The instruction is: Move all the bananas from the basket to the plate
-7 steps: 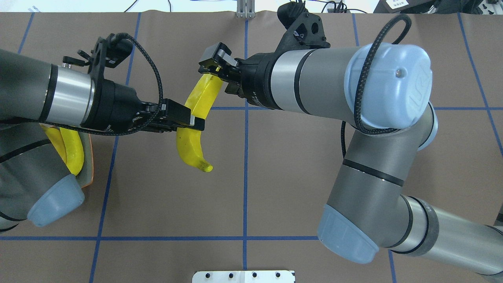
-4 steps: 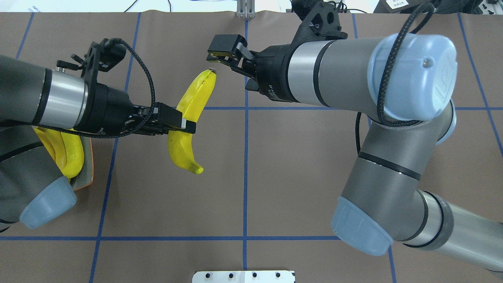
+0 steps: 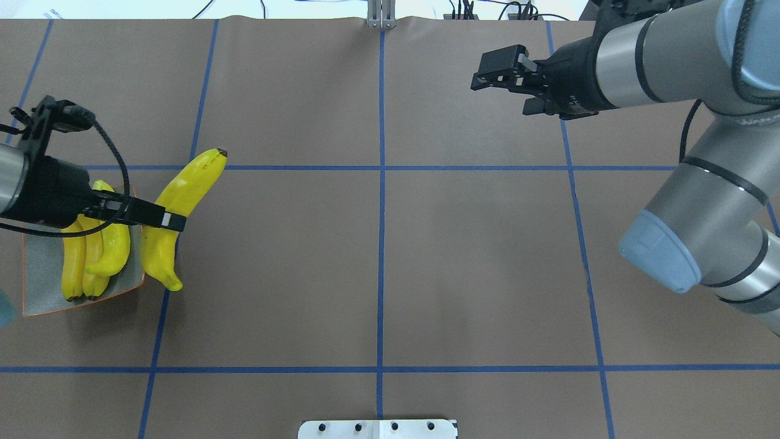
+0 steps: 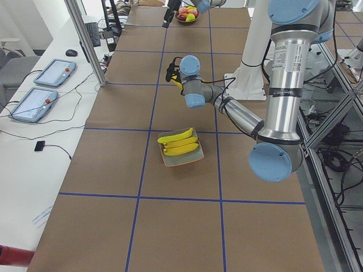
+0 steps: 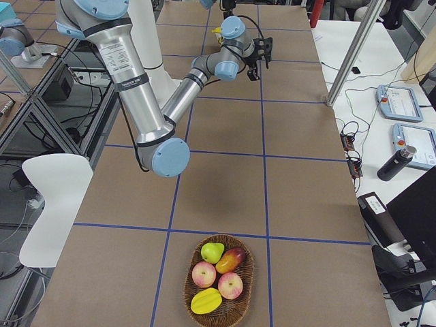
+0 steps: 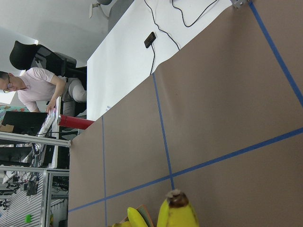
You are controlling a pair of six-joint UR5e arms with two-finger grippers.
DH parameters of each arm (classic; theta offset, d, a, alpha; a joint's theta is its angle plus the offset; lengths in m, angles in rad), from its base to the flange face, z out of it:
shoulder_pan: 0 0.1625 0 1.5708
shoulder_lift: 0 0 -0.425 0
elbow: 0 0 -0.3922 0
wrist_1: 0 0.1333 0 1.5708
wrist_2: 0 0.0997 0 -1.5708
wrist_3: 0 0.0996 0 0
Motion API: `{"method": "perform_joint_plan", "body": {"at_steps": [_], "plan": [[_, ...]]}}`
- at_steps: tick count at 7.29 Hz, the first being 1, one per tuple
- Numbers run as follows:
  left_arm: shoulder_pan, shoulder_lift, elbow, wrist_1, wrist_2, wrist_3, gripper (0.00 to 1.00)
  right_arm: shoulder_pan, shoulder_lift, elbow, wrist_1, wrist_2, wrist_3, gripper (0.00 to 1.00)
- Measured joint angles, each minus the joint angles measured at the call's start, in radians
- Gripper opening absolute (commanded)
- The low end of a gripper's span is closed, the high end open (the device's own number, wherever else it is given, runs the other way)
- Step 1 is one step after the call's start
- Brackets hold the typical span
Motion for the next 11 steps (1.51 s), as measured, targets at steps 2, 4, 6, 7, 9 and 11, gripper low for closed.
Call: {"method": "perform_joint_plan", "body": {"at_steps": [2, 4, 6, 7, 9, 11], "plan": [[-0.046, 0.132, 0.016, 0.0, -0.013, 0.219, 0.0, 0.107, -0.095, -0.032, 0.006, 0.077, -0.189, 1.0], [-0.065, 0.194, 0.065, 0.0, -0.006, 0.403, 0.0, 0.255, -0.18, -0.078, 0.008, 0.213, -0.434, 1.0], [-0.068, 0.203, 0.136, -0.001, 0.027, 0.551, 0.0, 0.41, -0.249, -0.158, 0.007, 0.339, -0.735, 1.0], [-0.068, 0.204, 0.167, -0.001, 0.043, 0.621, 0.0, 0.46, -0.266, -0.192, 0.007, 0.372, -0.836, 1.0], [-0.067, 0.202, 0.213, -0.002, 0.07, 0.72, 0.29, 0.503, -0.28, -0.234, 0.007, 0.396, -0.939, 1.0], [-0.064, 0.189, 0.226, -0.003, 0.076, 0.744, 0.98, 0.522, -0.285, -0.253, 0.006, 0.4, -0.993, 1.0]]}}
